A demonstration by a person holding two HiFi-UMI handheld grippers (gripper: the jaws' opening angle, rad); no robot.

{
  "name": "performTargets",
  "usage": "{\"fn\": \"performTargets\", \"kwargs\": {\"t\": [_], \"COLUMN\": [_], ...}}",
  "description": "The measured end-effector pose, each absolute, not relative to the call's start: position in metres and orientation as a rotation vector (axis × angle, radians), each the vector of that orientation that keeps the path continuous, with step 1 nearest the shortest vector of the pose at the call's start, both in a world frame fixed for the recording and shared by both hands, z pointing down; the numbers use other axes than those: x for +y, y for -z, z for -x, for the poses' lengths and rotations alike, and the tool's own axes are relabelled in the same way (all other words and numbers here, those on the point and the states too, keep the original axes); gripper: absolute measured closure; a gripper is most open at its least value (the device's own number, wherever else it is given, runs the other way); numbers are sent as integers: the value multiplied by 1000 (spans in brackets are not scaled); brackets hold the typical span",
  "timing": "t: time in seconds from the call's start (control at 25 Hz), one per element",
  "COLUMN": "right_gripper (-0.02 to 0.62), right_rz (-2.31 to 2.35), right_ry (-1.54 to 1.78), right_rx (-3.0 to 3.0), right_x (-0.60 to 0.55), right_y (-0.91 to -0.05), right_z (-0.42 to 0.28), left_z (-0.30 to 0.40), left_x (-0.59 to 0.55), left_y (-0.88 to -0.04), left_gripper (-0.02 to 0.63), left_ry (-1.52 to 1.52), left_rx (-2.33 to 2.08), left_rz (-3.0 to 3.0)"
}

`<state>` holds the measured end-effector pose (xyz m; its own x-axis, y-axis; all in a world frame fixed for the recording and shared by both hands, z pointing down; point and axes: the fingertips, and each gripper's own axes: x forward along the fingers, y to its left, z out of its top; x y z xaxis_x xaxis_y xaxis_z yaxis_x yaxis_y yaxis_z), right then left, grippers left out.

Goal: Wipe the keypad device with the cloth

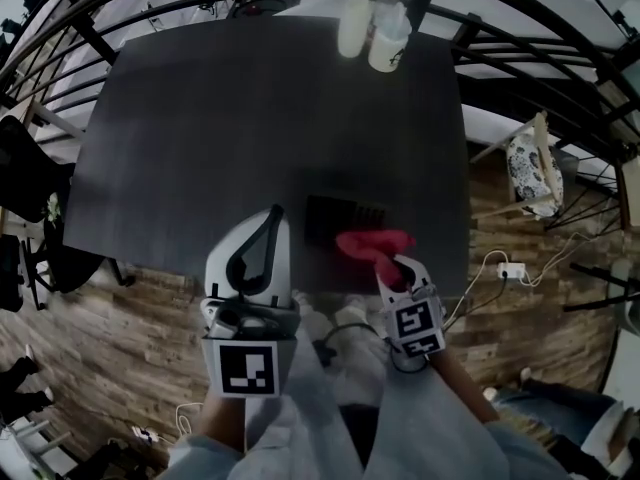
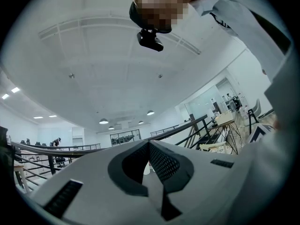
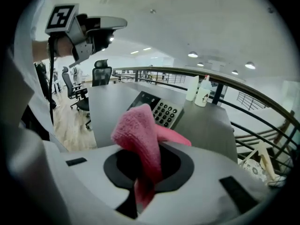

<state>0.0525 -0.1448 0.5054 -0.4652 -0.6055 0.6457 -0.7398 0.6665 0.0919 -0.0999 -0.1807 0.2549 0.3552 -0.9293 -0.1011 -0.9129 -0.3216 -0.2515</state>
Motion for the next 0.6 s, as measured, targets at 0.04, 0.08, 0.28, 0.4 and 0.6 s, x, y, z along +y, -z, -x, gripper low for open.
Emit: {"fn": "performTargets", "kwargs": {"t": [0.04,0.08,0.28,0.4,0.6], "right_gripper": [554,554,554,554,555], "right_rz": [-1068,-1106,-1307,-1373,-1445], "right_ry": [-260,-253,-172,-83,26], "right_rx": [-2230,-2240,-2319,-2393,-2523], "right_x": [-147,-149,-167,-176,-188], "right_y": [-497,-487,-426,-387,-328], "right_z": [-55,-57,-61,-54,-37], "left_z": [99,98,91,88,80], "left_x": [-181,-180,-177,-176,-174], "left_y": [-255,-254,-247,-239,-224], "left_gripper": [603,603,603,603,603], "left_ry": [87,84,76,46,8], "left_rx": [1641,1638,1610,1604,1579], "left_rz": [2359,2361,2359,2354,2335]}}
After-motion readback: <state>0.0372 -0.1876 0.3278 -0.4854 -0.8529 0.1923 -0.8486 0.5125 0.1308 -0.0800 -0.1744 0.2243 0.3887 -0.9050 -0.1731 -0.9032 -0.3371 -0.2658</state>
